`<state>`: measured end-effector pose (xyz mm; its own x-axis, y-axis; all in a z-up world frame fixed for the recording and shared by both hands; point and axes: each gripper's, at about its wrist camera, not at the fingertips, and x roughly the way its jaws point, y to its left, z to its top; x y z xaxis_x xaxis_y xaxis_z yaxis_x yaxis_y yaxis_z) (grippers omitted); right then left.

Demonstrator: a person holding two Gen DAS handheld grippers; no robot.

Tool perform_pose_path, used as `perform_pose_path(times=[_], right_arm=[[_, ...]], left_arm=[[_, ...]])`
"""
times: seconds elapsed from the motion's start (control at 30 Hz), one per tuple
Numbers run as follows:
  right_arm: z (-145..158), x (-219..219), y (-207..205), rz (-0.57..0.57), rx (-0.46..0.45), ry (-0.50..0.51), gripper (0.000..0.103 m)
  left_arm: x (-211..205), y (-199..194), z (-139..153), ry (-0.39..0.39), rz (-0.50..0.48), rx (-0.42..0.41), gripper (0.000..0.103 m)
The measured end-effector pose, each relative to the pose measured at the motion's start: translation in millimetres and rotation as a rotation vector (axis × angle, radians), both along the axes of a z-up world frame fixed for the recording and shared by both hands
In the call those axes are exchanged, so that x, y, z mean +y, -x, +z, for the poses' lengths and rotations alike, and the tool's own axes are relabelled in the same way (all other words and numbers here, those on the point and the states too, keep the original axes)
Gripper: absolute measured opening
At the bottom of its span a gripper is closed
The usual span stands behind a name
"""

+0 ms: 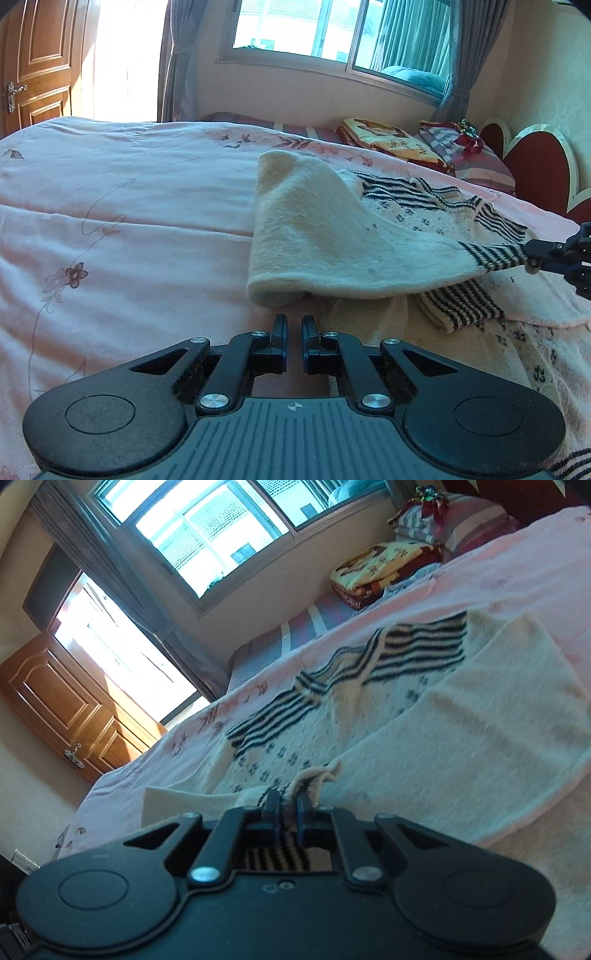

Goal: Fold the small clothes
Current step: 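Grasp the sweater's side edge with the left gripper while the right gripper pins the cuff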

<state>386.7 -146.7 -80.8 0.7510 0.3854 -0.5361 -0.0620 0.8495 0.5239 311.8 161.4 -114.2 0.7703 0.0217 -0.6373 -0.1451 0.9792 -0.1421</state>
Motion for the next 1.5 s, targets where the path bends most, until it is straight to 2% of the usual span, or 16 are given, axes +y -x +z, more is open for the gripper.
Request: perform_pose_path(times=[0.27,0.33,0.37,0.4,0.43,0.63,0.7,0.77,0.83,0.93,1.0,1.03,1.2,1.23,1.33,1.5], right_arm=[[7,-43,4,-0.070,-0.024,0.039,0.007],[6,-49,6,-0.078,-0.019,0.033,0.006],[5,-50,6,-0.081,-0.017,0.030,0.006],[4,-52,6,-0.082,-0.016,0.028,0.006],[1,-50,5,-0.083,-0.011,0.025,0.006],[-7,-47,4,-0.049,0.023,-0.004,0.007],[-13,-46,7,-0.057,0.058,0.001,0.013],[-20,-48,13,-0.082,0.063,-0.003,0.026],[-27,-51,11,-0.076,0.088,-0.034,0.026],[-33,-45,3,-0.060,0.102,-0.008,0.023],[-31,-39,-1,-0.035,0.088,0.010,0.013],[-30,-37,-4,-0.016,0.084,0.016,0.003],[-17,-36,-2,-0.010,0.040,0.078,0.002],[-15,-40,0,-0.028,0.039,0.089,0.005],[-19,-54,-1,-0.067,0.066,0.073,0.045],[-33,-45,-10,0.014,0.081,0.037,0.038]], left_arm=[[-7,-14,-1,-0.011,-0.006,-0.004,0.006],[-8,-17,-2,-0.011,-0.004,-0.007,0.012],[-10,-19,-2,-0.020,-0.007,-0.012,0.044],[-12,-19,-2,-0.039,0.001,-0.022,0.082],[-13,-18,-1,-0.056,0.010,-0.044,0.091],[-7,-18,0,-0.047,0.016,-0.071,0.092],[-5,-17,1,-0.032,0.017,-0.079,0.092],[-3,-15,3,-0.026,0.013,-0.089,0.092],[-2,-14,5,-0.024,0.014,-0.101,0.092],[-3,-19,5,-0.011,-0.001,-0.091,0.092],[-5,-23,4,-0.007,-0.016,-0.083,0.092],[-7,-24,4,-0.008,-0.021,-0.084,0.092],[-14,-28,5,-0.023,-0.044,-0.082,0.092],[-14,-29,4,-0.025,-0.044,-0.077,0.092],[-13,-29,3,-0.016,-0.046,-0.073,0.092],[-15,-31,2,-0.016,-0.049,-0.075,0.092]])
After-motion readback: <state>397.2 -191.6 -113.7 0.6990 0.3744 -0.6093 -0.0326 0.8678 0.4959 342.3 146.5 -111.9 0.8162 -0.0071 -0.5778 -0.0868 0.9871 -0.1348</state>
